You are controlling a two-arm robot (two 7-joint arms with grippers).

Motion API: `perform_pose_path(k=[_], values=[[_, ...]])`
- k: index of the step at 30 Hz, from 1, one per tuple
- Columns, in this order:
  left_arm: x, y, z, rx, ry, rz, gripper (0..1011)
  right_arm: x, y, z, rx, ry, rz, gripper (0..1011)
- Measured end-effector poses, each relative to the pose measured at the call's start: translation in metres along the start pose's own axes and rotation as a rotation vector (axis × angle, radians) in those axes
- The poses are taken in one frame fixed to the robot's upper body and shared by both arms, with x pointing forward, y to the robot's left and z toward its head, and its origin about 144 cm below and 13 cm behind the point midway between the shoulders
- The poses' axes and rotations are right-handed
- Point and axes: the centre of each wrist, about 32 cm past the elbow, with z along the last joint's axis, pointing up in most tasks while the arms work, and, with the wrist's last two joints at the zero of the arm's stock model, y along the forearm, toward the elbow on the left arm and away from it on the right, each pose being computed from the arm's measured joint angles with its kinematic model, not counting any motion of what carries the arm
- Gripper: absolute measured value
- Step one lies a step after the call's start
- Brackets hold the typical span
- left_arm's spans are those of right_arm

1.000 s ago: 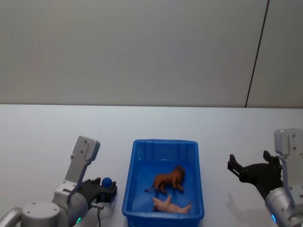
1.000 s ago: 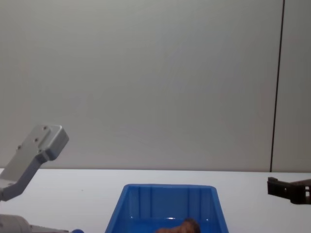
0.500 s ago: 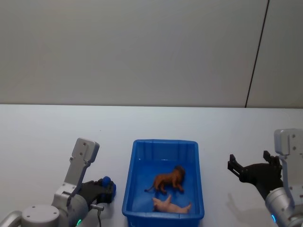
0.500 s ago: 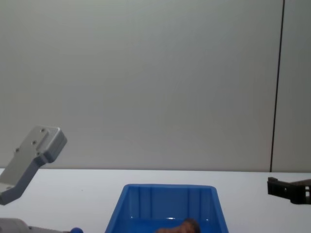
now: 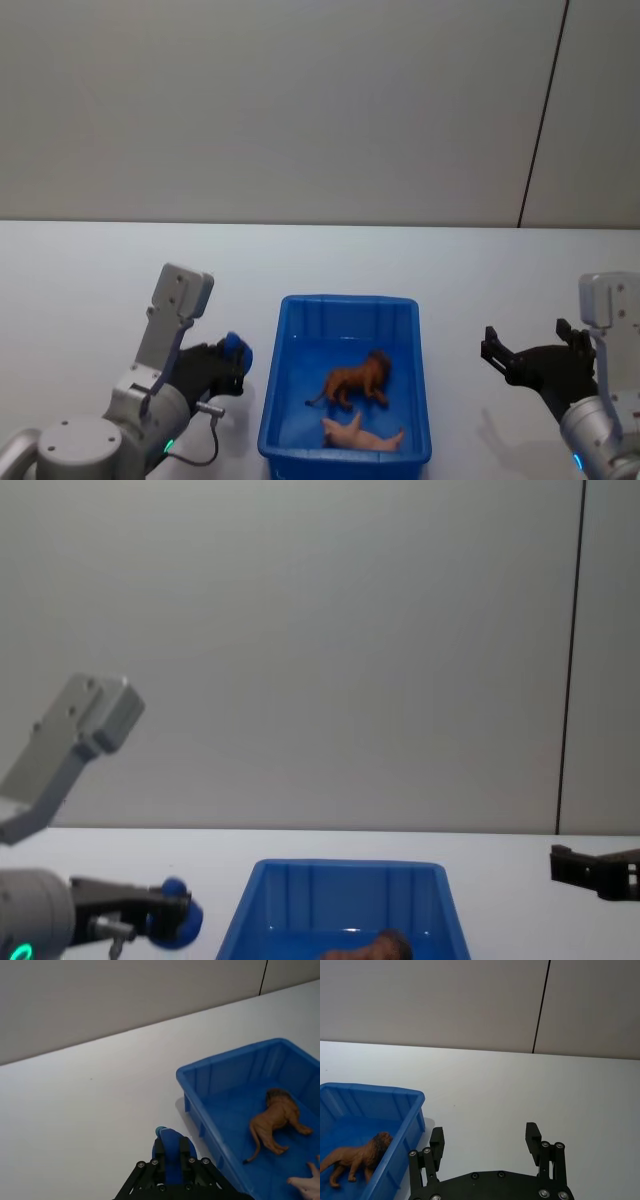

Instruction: Pick up the two dolls from the table and place them into the box.

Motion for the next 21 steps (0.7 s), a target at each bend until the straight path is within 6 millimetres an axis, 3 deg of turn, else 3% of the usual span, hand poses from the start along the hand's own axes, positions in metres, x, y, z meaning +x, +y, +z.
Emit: perform_pose_path(k=[21], values=[[0.004, 0.011, 0.031, -0.161, -0.054, -0.209, 58, 0.000, 0.000, 0.000, 0.000, 0.000, 0.000, 1001]])
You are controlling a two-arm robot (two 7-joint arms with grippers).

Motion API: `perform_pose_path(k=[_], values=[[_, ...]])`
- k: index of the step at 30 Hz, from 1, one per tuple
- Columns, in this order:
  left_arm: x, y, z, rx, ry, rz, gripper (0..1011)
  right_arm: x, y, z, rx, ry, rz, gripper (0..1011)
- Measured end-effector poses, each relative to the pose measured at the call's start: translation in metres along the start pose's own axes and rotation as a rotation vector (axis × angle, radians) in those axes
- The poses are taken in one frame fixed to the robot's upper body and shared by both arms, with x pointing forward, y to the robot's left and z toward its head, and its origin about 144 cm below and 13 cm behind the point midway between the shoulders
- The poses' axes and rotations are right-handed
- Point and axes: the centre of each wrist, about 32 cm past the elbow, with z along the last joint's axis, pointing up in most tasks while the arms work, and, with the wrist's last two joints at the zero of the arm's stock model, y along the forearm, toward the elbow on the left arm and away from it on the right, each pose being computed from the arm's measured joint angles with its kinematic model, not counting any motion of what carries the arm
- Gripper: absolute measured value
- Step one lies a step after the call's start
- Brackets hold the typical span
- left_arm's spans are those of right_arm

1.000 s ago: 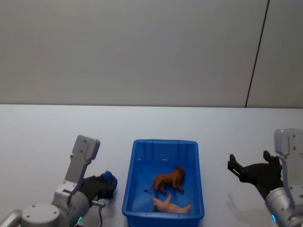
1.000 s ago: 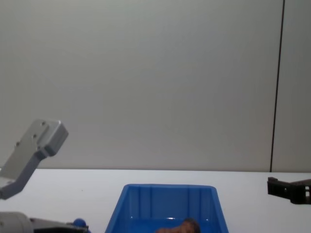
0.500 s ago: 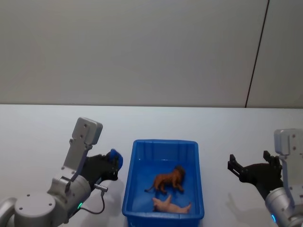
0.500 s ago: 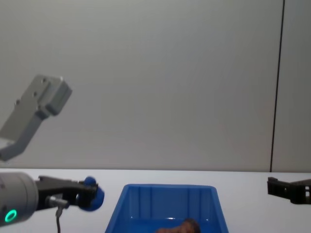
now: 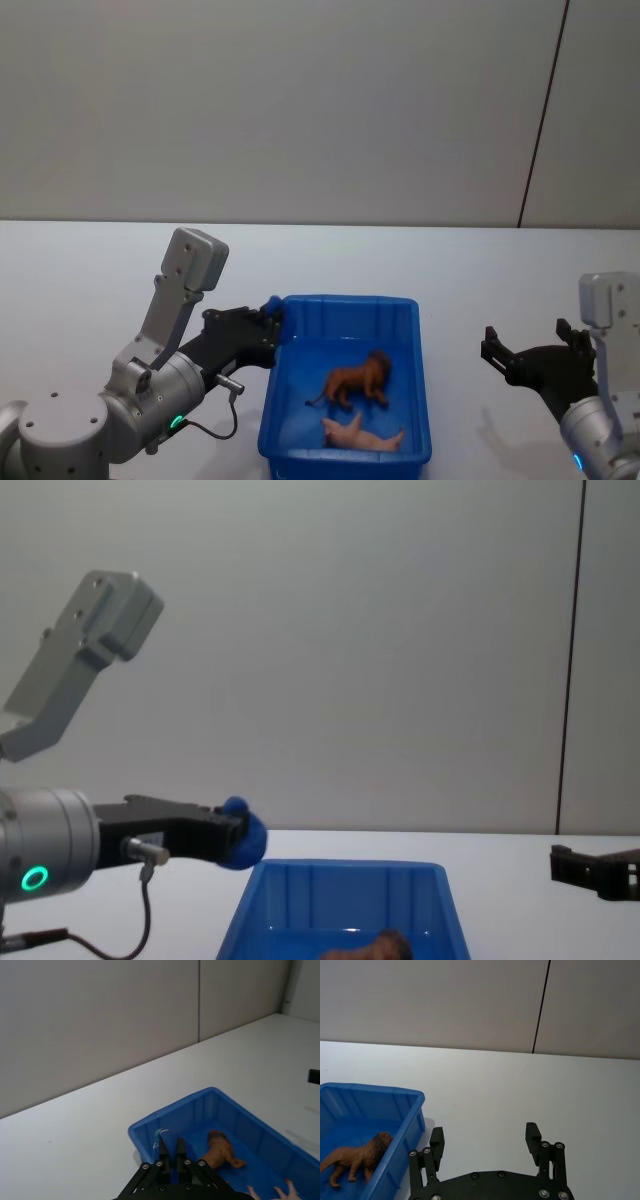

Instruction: Pick up the two dolls from the table and place them into the box.

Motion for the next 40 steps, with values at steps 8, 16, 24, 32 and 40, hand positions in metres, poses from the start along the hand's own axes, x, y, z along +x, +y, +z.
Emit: perform_pose_path(k=[8, 16, 24, 32, 40], values=[[0.002, -0.004, 0.003, -0.032, 0.003, -0.113, 185, 0.000, 0.000, 0.000, 0.000, 0.000, 0.000, 1001], [0.001, -0.012, 0.003, -0.057, 0.006, -0.238, 436, 0.000, 0.000, 0.000, 0.000, 0.000, 0.000, 1001], [0.000, -0.017, 0.003, -0.072, 0.007, -0.309, 695, 0.000, 0.000, 0.000, 0.000, 0.000, 0.000, 1001], [0.000, -0.020, 0.003, -0.081, 0.007, -0.350, 931, 0.000, 0.000, 0.000, 0.000, 0.000, 0.000, 1001], [-0.001, -0.021, 0.003, -0.084, 0.007, -0.370, 1001, 0.000, 0.000, 0.000, 0.000, 0.000, 0.000, 1001]])
